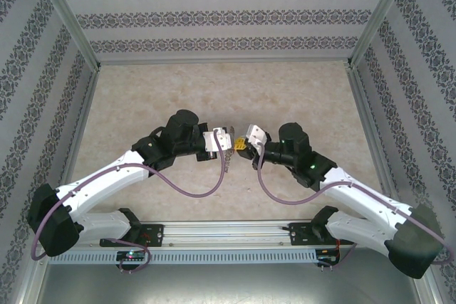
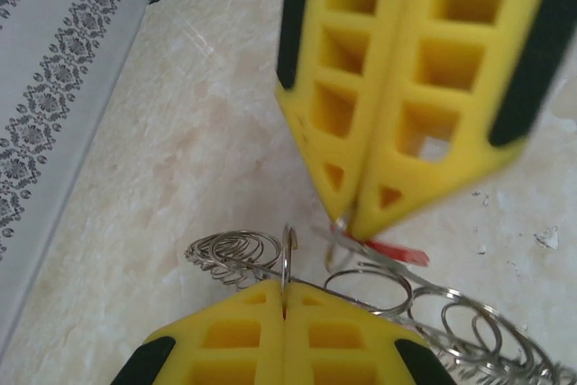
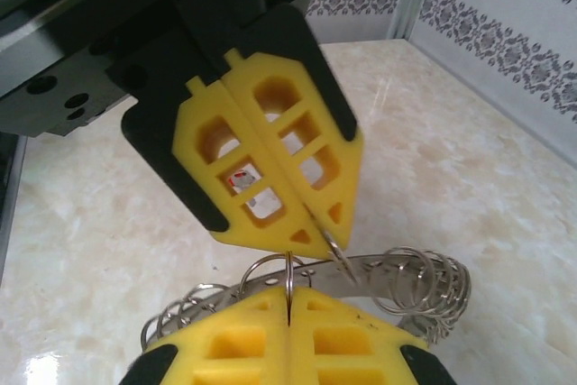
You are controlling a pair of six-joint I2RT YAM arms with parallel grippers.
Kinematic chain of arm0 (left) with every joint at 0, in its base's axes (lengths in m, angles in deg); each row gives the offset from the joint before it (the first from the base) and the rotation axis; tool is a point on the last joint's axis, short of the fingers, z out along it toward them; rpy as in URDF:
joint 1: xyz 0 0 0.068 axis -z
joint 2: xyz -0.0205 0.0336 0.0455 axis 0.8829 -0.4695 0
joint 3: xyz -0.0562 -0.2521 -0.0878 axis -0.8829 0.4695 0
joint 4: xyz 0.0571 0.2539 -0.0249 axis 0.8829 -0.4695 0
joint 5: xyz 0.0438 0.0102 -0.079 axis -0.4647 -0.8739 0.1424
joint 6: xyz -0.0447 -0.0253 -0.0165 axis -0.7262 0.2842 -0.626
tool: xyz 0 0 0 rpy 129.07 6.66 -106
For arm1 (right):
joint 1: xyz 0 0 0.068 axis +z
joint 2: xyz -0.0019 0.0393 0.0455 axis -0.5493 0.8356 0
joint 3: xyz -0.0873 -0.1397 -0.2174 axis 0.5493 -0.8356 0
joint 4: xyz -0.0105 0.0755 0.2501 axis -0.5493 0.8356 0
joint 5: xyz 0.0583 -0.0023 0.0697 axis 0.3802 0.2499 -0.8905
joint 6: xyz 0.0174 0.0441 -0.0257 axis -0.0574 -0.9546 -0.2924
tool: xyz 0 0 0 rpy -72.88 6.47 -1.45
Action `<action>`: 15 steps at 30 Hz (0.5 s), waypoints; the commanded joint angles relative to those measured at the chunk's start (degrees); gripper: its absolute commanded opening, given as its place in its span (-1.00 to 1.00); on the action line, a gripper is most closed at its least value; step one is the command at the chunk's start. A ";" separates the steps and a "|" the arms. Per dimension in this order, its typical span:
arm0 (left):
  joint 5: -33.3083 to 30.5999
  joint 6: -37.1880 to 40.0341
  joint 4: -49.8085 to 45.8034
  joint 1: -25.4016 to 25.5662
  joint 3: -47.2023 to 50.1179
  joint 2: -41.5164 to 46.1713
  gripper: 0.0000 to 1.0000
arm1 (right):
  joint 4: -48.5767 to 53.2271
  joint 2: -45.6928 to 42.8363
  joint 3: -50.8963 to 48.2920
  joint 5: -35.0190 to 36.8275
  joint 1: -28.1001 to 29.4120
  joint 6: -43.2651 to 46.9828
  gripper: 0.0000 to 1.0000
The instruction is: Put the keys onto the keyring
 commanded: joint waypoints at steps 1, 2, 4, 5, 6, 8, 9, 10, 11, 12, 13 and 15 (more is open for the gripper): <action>-0.77 -2.43 4.23 0.83 -0.06 0.51 -1.00 | -3.40 0.19 1.74 1.51 0.55 -3.73 -1.00; -0.90 -2.62 3.71 0.83 -0.43 0.21 -1.00 | -3.74 0.33 1.96 1.83 0.51 -4.50 -1.00; -0.31 -2.74 2.81 0.83 -1.15 -0.21 -1.00 | -3.79 0.53 2.75 1.95 0.53 -5.82 -1.00; -0.11 -2.81 2.80 0.83 -1.26 -0.27 -1.00 | -3.89 0.56 2.97 1.64 0.49 -6.26 -1.00; -0.10 -2.91 2.90 0.83 -1.24 -0.33 -1.00 | -3.98 0.51 3.07 1.35 0.49 -6.28 -1.00; -0.36 -3.09 3.05 0.83 -1.26 -0.35 -1.00 | -4.33 0.24 2.99 1.32 0.65 -6.29 -1.00; -0.51 -3.08 3.12 0.83 -1.29 -0.35 -1.00 | -4.34 0.20 2.91 1.52 0.65 -6.35 -1.00; -0.54 -3.18 3.36 0.83 -1.22 -0.28 -1.00 | -4.45 0.20 2.90 1.87 0.62 -6.40 -1.00; -0.55 -3.16 3.58 0.83 -1.24 -0.27 -1.00 | -4.38 0.16 2.90 2.25 0.59 -6.55 -1.00; -0.45 -3.26 3.73 0.83 -1.31 -0.18 -1.00 | -4.35 0.20 2.97 2.50 0.49 -6.63 -1.00; -0.47 -3.49 3.97 0.83 -1.34 -0.09 -1.00 | -4.15 0.20 2.99 2.47 0.42 -6.61 -1.00; -0.53 -3.83 4.05 0.82 -1.68 0.00 -1.00 | -3.89 0.37 2.86 2.24 0.45 -6.55 -1.00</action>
